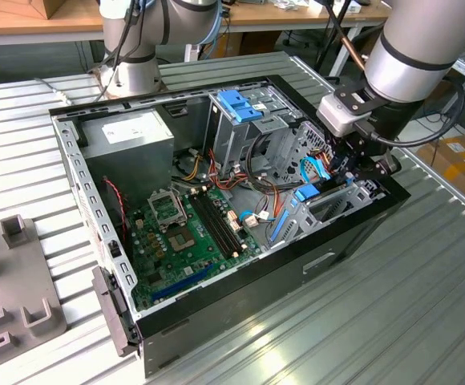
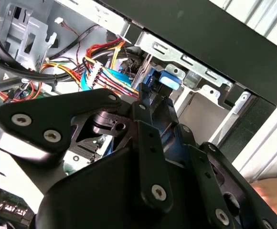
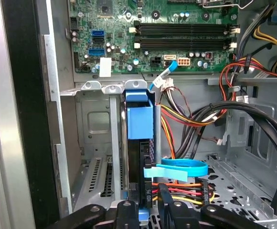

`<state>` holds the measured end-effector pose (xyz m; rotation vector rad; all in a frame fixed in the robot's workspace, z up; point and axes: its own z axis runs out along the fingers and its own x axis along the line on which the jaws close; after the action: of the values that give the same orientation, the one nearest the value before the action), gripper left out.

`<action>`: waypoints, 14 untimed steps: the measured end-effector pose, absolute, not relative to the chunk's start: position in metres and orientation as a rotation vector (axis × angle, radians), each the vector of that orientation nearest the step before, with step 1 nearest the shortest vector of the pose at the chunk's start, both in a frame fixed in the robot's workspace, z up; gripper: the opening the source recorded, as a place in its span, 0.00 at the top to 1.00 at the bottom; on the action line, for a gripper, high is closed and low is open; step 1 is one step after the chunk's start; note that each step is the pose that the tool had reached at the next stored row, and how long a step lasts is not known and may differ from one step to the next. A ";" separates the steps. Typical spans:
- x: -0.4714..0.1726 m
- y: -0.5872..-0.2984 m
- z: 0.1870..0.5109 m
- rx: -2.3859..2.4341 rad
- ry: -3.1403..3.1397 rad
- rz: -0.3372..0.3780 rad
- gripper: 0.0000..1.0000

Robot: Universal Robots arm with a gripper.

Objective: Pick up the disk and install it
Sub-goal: 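Insert the second disk wire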

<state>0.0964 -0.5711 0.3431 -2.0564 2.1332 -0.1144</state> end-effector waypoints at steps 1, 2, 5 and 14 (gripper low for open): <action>0.097 -0.571 0.343 -2.063 2.141 -0.100 0.70; 0.098 -0.571 0.343 -2.069 2.148 -0.089 0.70; 0.101 -0.571 0.343 -2.074 2.156 -0.074 0.70; 0.109 -0.571 0.343 -2.066 2.168 -0.004 0.70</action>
<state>0.1089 -0.5712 0.3432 -2.0659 2.1683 -0.0035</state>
